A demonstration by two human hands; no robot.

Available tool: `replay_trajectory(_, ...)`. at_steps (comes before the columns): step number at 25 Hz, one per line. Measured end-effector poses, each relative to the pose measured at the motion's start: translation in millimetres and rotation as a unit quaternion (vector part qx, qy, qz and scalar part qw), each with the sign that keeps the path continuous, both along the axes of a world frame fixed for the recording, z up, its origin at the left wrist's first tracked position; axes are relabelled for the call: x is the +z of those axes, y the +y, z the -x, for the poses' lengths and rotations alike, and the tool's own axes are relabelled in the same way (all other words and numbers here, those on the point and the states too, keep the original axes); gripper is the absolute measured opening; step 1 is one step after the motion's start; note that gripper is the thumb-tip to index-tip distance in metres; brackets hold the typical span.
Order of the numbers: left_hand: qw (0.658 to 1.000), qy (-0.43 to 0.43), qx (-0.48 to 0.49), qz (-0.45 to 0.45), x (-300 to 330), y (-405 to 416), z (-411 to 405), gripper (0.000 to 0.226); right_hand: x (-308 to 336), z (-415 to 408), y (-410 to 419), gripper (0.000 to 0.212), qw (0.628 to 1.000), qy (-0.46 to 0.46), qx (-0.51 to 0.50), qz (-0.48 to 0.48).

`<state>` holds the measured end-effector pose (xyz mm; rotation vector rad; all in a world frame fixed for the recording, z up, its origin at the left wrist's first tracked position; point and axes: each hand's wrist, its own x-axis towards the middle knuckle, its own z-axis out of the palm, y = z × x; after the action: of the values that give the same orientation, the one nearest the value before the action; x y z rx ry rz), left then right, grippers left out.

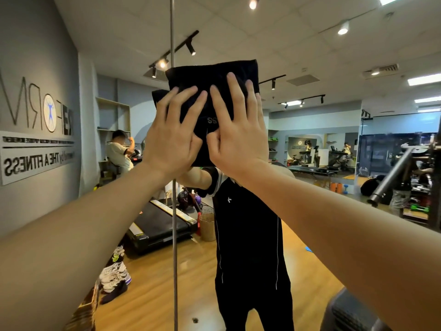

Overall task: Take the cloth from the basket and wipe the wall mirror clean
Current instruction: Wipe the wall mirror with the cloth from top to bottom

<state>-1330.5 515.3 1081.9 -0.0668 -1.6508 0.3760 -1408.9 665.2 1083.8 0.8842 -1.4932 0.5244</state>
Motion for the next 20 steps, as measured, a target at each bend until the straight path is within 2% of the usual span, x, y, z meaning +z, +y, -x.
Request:
replay_trajectory(7, 0.999, 0.003, -0.006, -0.031, -20, -16, -9, 0.071, -10, -8, -18, 0.072, 1.0, 0.018, 0.011, -0.012)
replay_trajectory(12, 0.999, -0.04, 0.02, -0.029, -58, -14, -14, 0.069, -53, -9, -13, 0.072, 0.999, 0.011, 0.026, -0.027)
replay_trajectory(17, 0.997, -0.069, -0.009, -0.036, -113, 23, 6, 0.069, -114, 7, 19, 0.067, 1.0, 0.004, 0.0, -0.028)
replay_trajectory(20, 0.995, -0.09, -0.001, -0.044, -125, 68, 29, 0.073, -129, 26, 61, 0.056, 0.999, -0.016, -0.013, -0.032)
